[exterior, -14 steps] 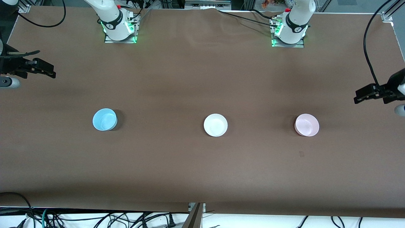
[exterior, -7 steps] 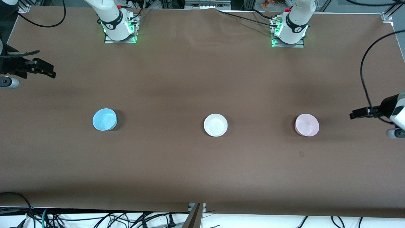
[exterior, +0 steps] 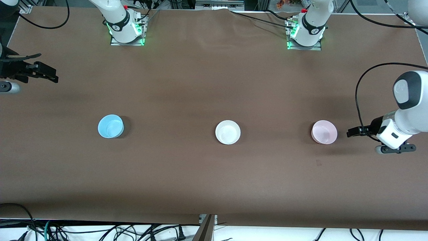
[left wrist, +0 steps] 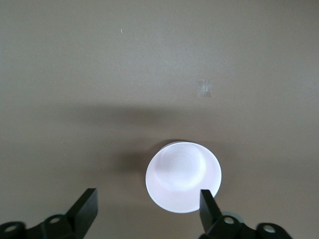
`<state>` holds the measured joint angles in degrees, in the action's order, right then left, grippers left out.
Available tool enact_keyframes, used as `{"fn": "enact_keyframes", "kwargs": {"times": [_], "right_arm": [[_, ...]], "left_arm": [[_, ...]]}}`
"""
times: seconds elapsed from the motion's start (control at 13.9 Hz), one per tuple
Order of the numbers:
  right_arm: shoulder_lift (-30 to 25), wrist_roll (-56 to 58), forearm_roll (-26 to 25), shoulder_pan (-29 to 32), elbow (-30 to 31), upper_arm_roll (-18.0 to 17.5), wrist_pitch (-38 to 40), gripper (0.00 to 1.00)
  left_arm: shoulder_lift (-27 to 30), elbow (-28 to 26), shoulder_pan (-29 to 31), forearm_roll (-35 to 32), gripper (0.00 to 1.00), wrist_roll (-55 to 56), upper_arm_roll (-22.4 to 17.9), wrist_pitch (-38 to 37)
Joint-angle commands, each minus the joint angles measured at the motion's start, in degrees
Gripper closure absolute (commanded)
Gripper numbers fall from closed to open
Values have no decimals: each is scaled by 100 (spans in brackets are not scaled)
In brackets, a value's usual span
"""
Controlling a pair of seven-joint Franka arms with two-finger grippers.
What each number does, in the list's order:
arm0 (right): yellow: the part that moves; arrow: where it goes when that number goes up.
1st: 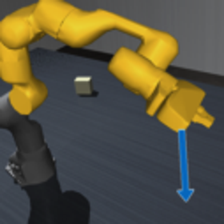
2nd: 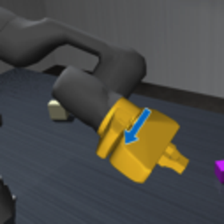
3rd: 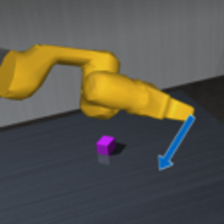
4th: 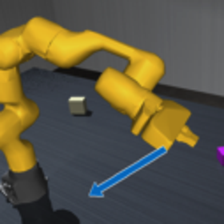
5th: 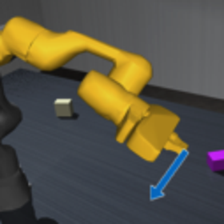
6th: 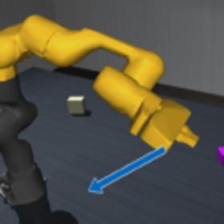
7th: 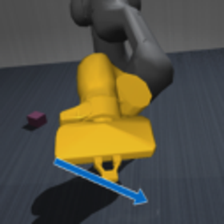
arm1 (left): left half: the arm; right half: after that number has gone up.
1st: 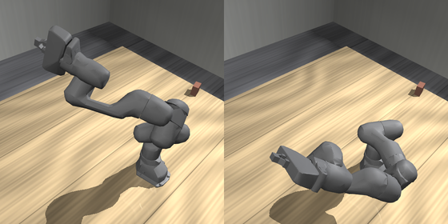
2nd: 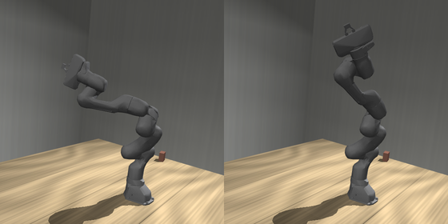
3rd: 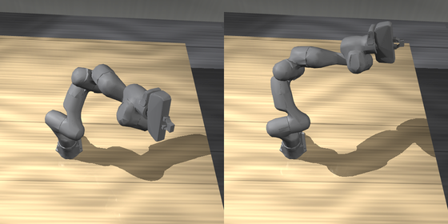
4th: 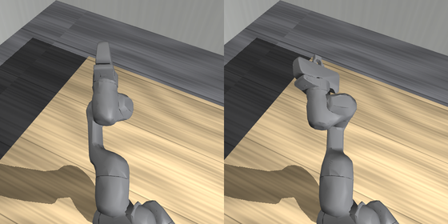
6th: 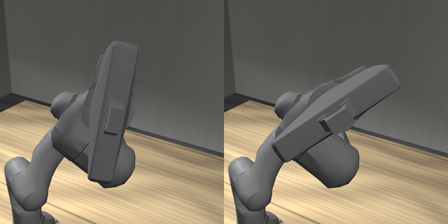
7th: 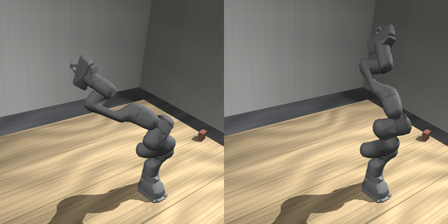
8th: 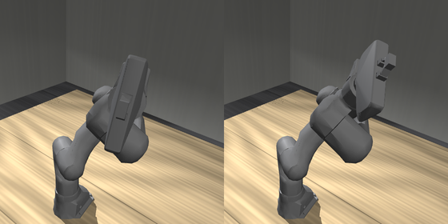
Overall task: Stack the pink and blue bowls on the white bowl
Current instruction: 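Move both grippers down to the blue and pink bowls, then close both grippers on the rims of the blue and pink bowls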
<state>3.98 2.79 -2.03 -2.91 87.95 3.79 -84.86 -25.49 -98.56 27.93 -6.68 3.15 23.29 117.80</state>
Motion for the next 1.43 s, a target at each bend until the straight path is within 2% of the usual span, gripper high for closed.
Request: {"fn": "enact_keyframes", "kwargs": {"times": [0.0, 0.36, 0.72, 1.08, 1.36], "right_arm": [[41, 55, 1, 71, -58, -45, -5, 0], [497, 54, 18, 256, -41, -28, -40, 0], [1357, 63, -25, 212, -49, -36, -531, 0], [2167, 55, 79, 238, 134, -36, -1418, 0], [2247, 63, 115, 273, 1011, -36, -2805, 0]], "left_arm": [[114, -636, 72, 9, 12, -86, 18, 637], [44, -1349, 142, -158, 17, -51, -8, 1587], [-167, -1499, 230, -439, 27, 1, -26, 1887], [-158, -1859, 283, -439, 33, 10, -26, 2265], [-105, -2018, 283, -448, 37, 10, -26, 2265]]}}
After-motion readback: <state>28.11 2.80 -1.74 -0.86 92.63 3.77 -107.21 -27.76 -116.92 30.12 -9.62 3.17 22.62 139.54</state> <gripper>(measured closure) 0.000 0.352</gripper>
